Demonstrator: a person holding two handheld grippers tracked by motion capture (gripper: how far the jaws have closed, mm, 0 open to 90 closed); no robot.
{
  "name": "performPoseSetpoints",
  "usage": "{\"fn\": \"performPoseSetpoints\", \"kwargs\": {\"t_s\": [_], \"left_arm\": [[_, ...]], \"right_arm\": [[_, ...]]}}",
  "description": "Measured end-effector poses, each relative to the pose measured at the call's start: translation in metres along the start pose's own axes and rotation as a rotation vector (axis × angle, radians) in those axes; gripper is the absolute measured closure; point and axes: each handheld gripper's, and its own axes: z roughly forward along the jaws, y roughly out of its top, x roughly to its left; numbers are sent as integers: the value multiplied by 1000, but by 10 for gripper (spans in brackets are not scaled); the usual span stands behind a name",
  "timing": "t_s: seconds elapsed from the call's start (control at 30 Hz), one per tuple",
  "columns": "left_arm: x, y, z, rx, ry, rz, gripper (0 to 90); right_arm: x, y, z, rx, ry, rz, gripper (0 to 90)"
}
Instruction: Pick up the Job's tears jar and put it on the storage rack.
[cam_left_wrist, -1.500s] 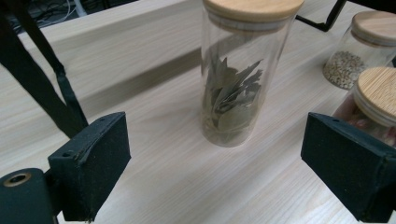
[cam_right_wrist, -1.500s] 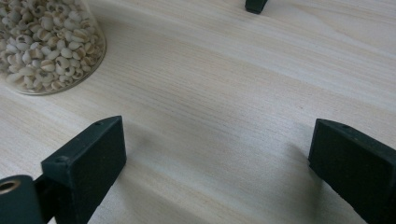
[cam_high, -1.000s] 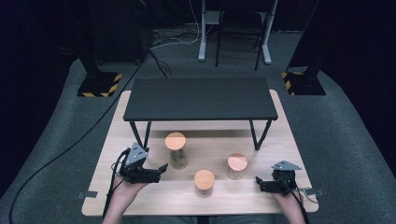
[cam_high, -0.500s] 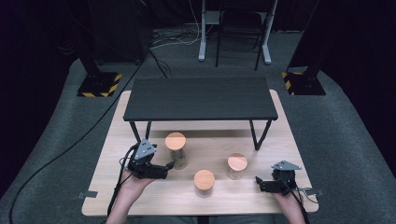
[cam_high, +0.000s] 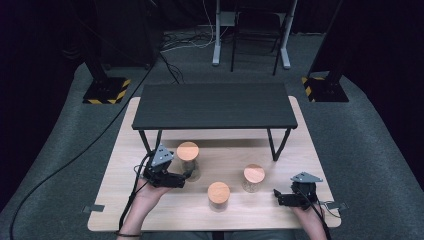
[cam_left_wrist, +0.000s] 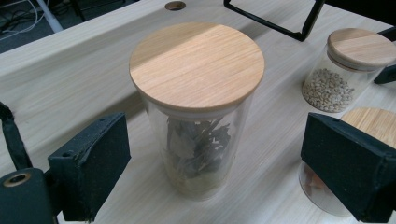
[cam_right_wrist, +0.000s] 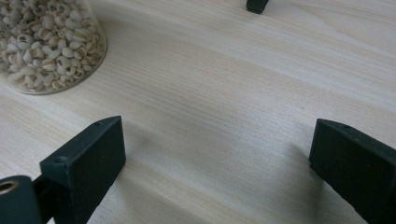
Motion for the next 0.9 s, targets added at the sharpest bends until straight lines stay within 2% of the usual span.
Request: {"fn": "performPoseSetpoints", "kwargs": {"t_s": [0.37,0.9], "left_arm": [[-1,3,12,11,5,6,76],[-1,5,32,-14,30,37,95]], "right_arm": [[0,0,0,0,0,0,28],[0,0,0,0,3,-3,27]]}}
